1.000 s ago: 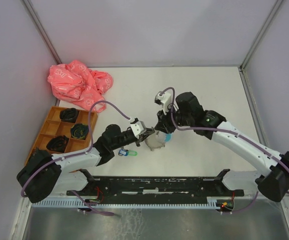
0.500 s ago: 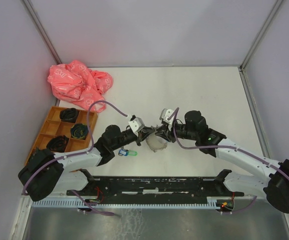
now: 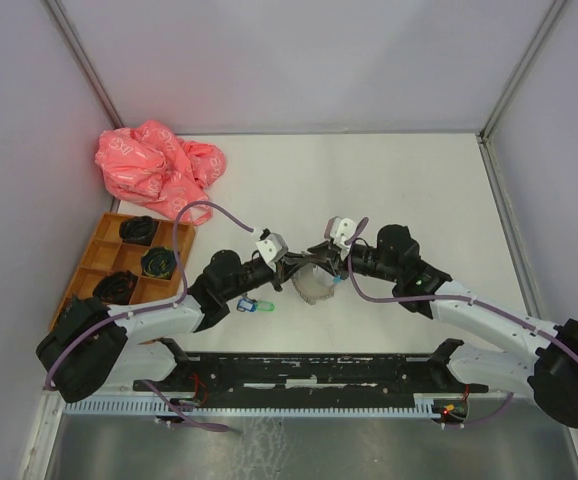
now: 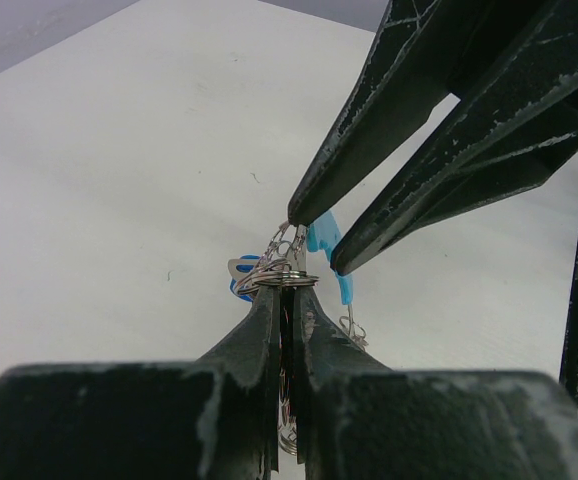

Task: Put the keys on the keyring

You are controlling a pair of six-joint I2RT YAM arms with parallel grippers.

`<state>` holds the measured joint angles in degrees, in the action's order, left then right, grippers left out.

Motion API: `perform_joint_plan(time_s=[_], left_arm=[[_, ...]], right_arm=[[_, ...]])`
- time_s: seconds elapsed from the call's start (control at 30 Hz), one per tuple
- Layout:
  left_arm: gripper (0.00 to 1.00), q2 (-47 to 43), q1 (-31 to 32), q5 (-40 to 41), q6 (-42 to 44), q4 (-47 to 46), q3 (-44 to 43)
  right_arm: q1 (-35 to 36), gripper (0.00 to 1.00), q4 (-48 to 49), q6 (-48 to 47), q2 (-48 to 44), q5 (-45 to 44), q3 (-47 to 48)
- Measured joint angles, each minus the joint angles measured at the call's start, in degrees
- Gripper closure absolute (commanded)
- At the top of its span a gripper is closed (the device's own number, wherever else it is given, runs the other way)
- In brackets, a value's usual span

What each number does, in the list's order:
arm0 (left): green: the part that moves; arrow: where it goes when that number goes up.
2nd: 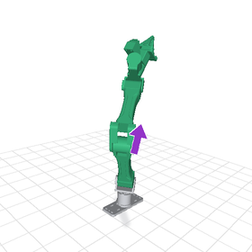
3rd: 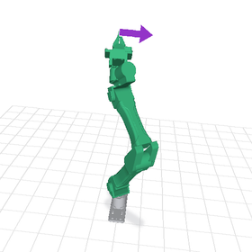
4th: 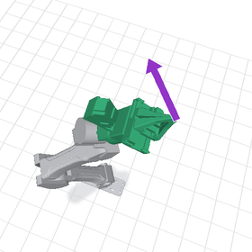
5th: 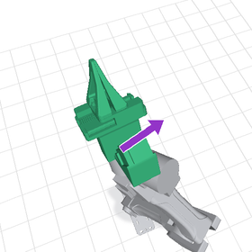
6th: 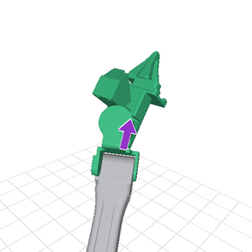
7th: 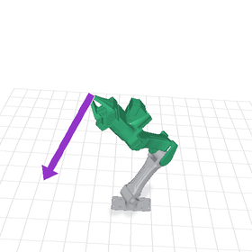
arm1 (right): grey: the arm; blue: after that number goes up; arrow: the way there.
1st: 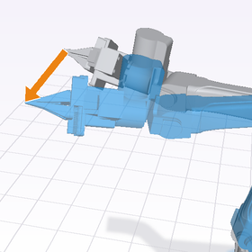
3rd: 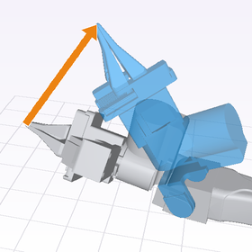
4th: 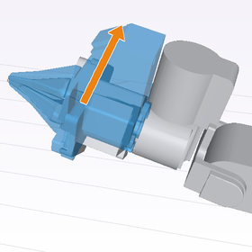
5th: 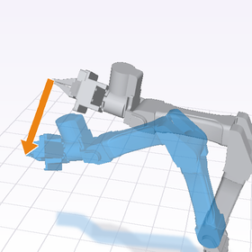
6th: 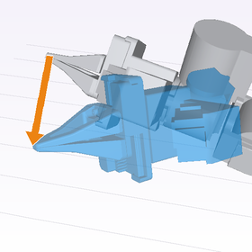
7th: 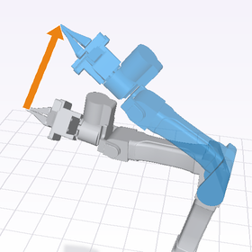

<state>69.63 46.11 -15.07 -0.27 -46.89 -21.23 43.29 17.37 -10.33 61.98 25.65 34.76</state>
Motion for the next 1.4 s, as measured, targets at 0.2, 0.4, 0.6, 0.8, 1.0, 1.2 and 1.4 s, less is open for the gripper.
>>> perform_joint_plan(time_s=[0.2,0.4,0.6,0.8,1.0,1.2,1.4], left_arm=[[0.97,0.0,0.0,0.0,-0.2,0.0,0.0],[0.97,0.0,0.0,0.0,-0.2,-0.1,0.0],[0.97,0.0,0.0,0.0,-0.6,-0.4,0.0],[0.97,0.0,0.0,0.1,-0.7,-0.4,0.0],[0.89,0.0,0.0,1.0,-0.7,0.0,0.1],[0.69,0.0,0.0,1.0,-0.6,0.2,0.1],[0.49,-2.2,0.0,0.4,1.9,3.1,0.1]], right_arm=[[0.0,0.71,2.5,1.1,1.3,0.0,0.0],[0.0,0.71,3.0,2.0,2.7,-0.1,0.0],[0.0,0.76,3.0,2.6,3.0,-0.5,0.0],[0.0,0.88,2.8,2.6,3.7,-1.6,0.0],[0.0,0.99,-0.2,2.7,3.7,-2.2,0.7],[0.1,0.99,-11.2,2.6,3.7,-3.3,6.5],[0.1,0.99,-27.7,2.6,5.4,-6.2,17.2]])
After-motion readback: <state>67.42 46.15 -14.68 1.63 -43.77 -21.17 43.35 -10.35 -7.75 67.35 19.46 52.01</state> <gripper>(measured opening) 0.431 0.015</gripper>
